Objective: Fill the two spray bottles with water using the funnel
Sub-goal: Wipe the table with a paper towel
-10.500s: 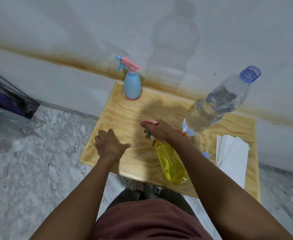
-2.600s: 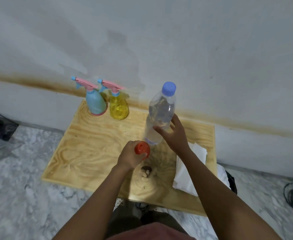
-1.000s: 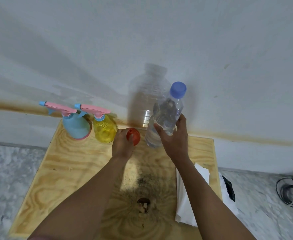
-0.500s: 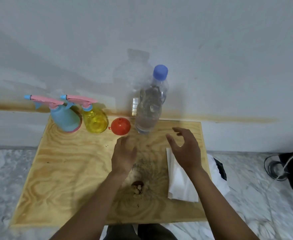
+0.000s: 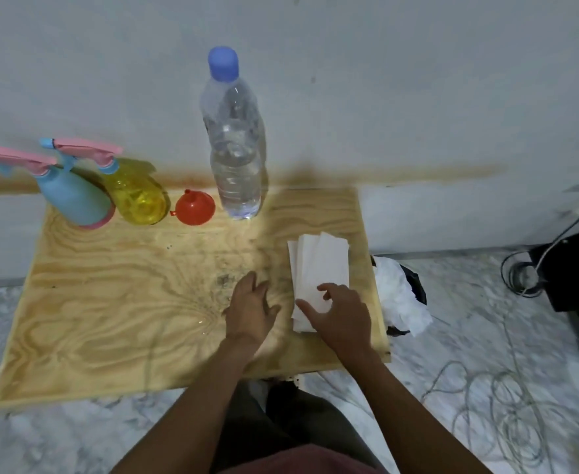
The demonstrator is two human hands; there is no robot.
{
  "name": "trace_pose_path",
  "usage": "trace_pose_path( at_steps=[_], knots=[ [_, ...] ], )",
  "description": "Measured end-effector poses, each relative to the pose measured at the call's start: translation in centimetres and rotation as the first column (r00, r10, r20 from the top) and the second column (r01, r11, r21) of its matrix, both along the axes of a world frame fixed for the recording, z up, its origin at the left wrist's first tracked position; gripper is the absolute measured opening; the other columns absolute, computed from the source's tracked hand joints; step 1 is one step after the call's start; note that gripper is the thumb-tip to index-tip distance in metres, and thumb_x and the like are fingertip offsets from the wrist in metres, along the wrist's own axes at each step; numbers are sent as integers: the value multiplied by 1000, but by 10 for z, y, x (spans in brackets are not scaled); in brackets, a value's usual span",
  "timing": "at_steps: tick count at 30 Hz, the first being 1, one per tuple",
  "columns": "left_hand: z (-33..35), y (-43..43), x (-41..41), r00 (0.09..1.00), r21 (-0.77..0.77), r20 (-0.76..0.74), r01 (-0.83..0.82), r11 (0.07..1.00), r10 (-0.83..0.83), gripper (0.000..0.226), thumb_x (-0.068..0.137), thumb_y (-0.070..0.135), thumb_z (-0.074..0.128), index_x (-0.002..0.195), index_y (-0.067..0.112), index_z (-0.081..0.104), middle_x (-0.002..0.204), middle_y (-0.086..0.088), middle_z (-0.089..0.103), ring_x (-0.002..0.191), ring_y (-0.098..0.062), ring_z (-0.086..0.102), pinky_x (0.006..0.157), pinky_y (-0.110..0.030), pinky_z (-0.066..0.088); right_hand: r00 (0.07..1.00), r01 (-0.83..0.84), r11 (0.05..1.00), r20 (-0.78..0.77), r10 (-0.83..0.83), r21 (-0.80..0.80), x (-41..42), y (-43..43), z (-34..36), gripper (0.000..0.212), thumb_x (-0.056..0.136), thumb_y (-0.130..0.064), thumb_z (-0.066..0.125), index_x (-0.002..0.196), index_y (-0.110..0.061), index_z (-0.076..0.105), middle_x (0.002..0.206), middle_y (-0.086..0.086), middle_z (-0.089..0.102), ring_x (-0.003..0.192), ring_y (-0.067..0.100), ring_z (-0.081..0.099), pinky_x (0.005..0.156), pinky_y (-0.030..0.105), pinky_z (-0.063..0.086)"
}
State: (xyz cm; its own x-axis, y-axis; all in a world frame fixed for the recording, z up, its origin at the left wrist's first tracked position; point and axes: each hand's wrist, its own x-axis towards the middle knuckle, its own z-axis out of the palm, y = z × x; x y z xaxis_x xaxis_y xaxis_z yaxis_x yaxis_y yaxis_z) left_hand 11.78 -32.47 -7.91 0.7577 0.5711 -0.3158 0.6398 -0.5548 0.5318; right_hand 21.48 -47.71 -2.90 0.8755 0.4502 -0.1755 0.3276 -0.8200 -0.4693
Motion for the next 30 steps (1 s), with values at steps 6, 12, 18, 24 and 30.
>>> trace_pose_path(
  at_steps=[6, 12, 18, 24, 30],
  knots=[
    [2, 1, 2, 1000, 34, 3, -7, 999, 6, 60, 88, 38, 70, 141, 17, 52, 158, -8, 27, 146, -24, 23, 114, -39, 34, 1000, -24, 989, -9, 23, -143, -12, 15, -8, 57, 78, -69, 60, 112, -23, 63, 111, -2, 60, 106, 20, 57, 86, 38, 47],
    [3, 1, 2, 1000, 27, 12, -14, 1000, 14, 60, 87, 38, 72, 140, 17, 54, 158, -7, 28, 144, -26, 27, 110, -40, 39, 1000, -17, 996, 15, 18, -87, -10, 14, -9, 25, 93, -38, 53, 99, -21, 71, 105, -1, 64, 98, 21, 60, 81, 36, 45],
    [3, 2, 3, 1000, 16, -2, -14, 1000, 14, 60, 87, 38, 72, 140, 18, 54, 158, -6, 28, 142, -26, 28, 107, -43, 42, 999, -4, 998, -36, 6, 67, -6, 8, -2, 21, 94, -34, 56, 98, -19, 71, 105, -3, 66, 97, 17, 61, 86, 37, 47],
    [1, 4, 4, 999, -1, -21, -29, 1000, 29, 59, 86, 37, 73, 138, 20, 54, 158, -3, 27, 142, -26, 28, 101, -54, 45, 999, 21, 965, -42, -10, 263, 0, -1, 5, 10, 93, -28, 62, 94, -20, 67, 95, -9, 67, 88, 9, 61, 79, 29, 50],
    [2, 4, 5, 999, -2, -41, -31, 1000, 31, 60, 87, 38, 72, 140, 21, 52, 159, -1, 24, 143, -25, 26, 105, -52, 43, 993, 88, 918, -107, -50, 386, 12, -13, 18, 4, 94, -25, 64, 90, -25, 62, 85, -17, 64, 82, 0, 61, 75, 19, 48]
  ],
)
